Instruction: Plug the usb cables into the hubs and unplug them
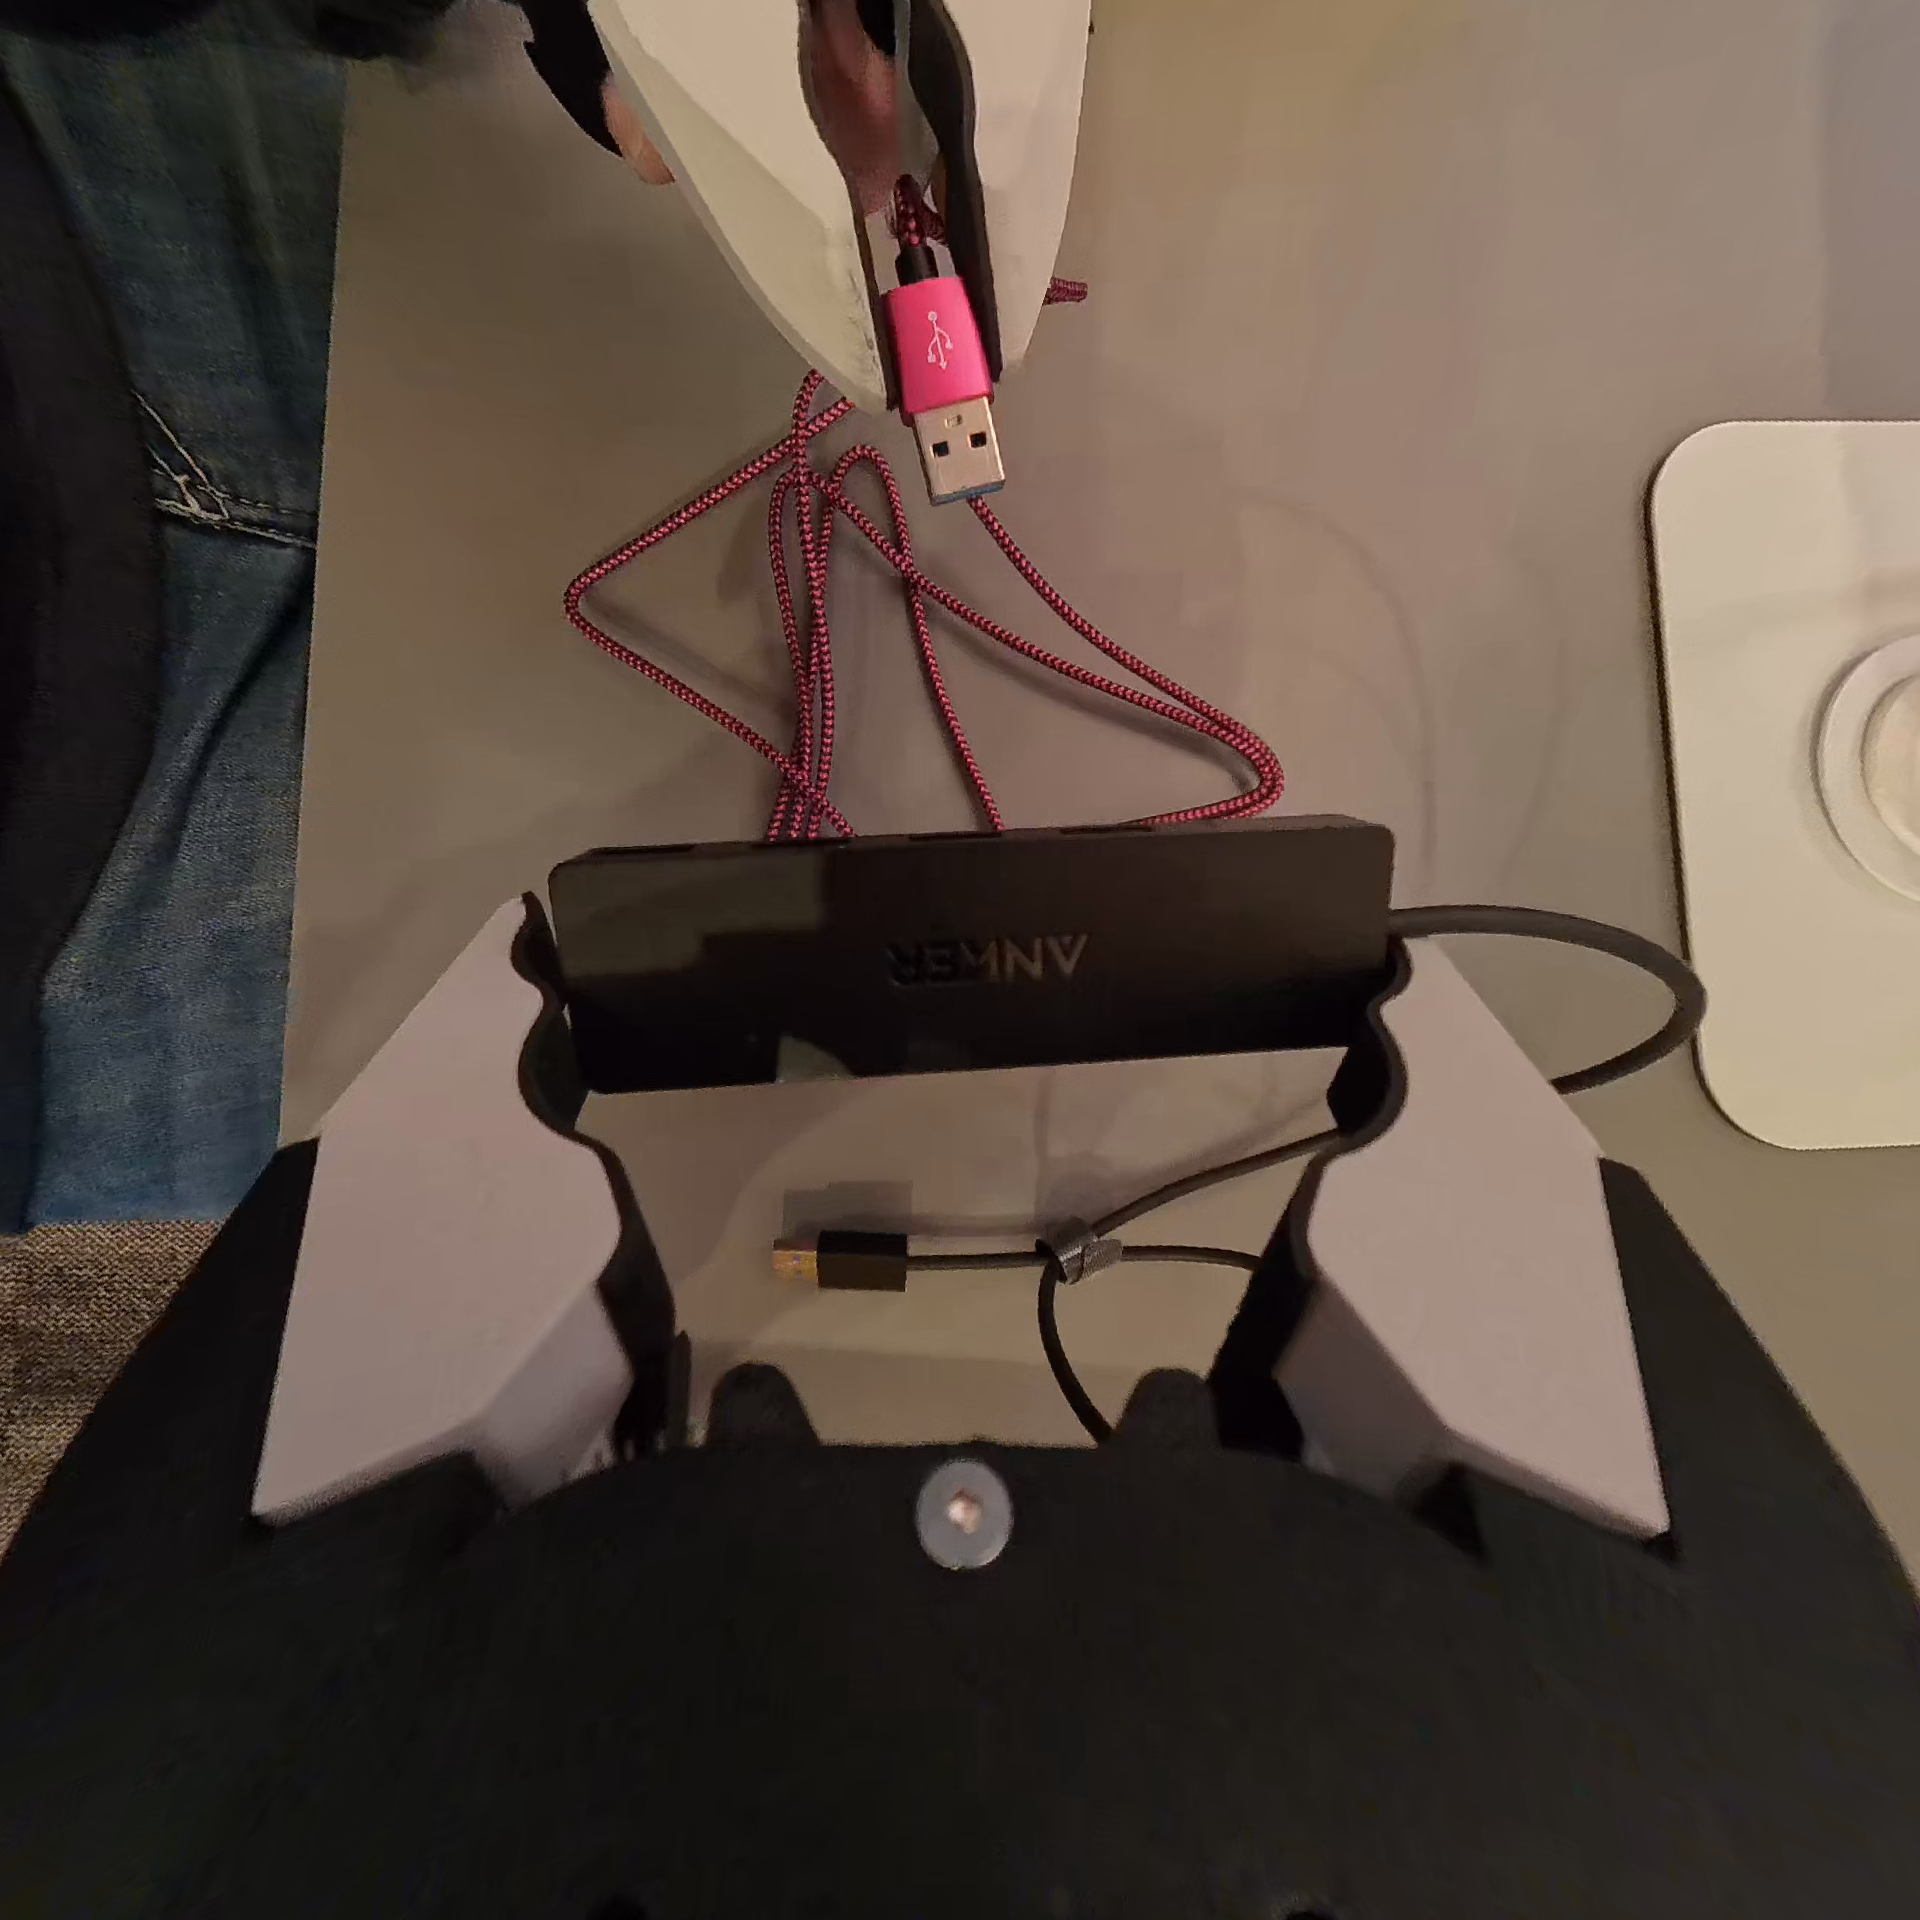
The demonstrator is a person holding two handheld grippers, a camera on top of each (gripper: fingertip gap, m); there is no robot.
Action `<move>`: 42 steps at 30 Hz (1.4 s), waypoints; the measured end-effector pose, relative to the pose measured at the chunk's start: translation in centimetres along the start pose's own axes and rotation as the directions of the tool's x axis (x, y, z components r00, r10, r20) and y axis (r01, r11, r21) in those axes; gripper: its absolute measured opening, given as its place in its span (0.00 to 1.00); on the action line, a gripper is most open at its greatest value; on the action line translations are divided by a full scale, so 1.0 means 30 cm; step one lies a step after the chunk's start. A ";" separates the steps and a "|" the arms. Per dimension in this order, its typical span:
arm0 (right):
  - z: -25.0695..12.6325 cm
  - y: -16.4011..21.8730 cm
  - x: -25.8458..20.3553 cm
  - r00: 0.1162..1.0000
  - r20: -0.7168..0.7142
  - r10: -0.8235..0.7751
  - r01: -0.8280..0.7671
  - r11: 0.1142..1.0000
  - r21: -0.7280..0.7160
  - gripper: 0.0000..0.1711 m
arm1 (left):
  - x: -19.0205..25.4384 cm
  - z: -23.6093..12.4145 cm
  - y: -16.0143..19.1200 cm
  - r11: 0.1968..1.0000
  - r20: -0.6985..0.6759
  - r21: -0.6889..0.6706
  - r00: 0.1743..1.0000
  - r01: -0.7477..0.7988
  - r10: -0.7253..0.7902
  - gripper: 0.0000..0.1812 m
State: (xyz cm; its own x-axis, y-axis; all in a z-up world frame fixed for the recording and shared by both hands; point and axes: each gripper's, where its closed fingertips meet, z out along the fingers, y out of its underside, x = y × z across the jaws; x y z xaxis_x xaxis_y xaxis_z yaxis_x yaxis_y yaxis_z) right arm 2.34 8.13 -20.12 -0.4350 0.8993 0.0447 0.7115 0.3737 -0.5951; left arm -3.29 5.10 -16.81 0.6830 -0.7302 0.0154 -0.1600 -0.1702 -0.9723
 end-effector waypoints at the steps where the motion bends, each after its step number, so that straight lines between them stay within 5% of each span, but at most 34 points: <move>1: 0.001 0.004 -0.004 1.000 0.001 0.005 -0.005 1.000 0.003 0.85 | 0.000 0.001 0.005 1.000 0.001 -0.006 1.000 0.000 0.000 0.08; 11: 0.030 0.053 -0.025 0.999 -0.002 0.039 -0.039 0.999 -0.010 0.84 | -0.004 0.018 0.110 0.981 0.025 -0.188 0.999 -0.041 0.047 0.08; 16: 0.048 0.054 -0.036 1.000 -0.004 0.028 -0.028 1.000 -0.009 0.84 | -0.023 0.013 0.108 0.975 0.060 -0.220 0.997 -0.041 0.055 0.19; 24: 0.084 0.031 -0.040 0.996 -0.075 -0.048 0.046 0.998 -0.035 0.84 | 0.017 0.058 0.009 0.981 -0.001 -0.157 0.993 0.115 -0.117 0.29; 30: 0.109 -0.019 -0.044 0.965 -0.186 -0.183 0.167 0.981 -0.100 0.85 | 0.071 0.178 0.034 0.910 -0.064 -0.239 0.930 0.338 -0.362 0.46; 36: 0.134 -0.021 -0.048 0.936 -0.240 -0.258 0.223 0.961 -0.161 0.85 | 0.104 0.217 0.024 0.871 -0.141 -0.183 0.865 0.456 -0.482 0.16; 42: 0.136 -0.008 -0.017 0.891 -0.319 -0.322 0.262 0.940 -0.218 0.79 | 0.084 0.217 0.044 0.856 -0.104 -0.180 0.856 0.485 -0.507 0.09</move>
State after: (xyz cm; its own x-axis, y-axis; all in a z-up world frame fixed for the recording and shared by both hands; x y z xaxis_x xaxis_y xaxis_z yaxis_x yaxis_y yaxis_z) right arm 0.14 6.67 -23.28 -0.4413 0.7535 0.4873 0.6754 0.6365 -0.3725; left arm 2.86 7.36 -19.58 0.5914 -0.6073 0.5306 0.0666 -0.6189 -0.7827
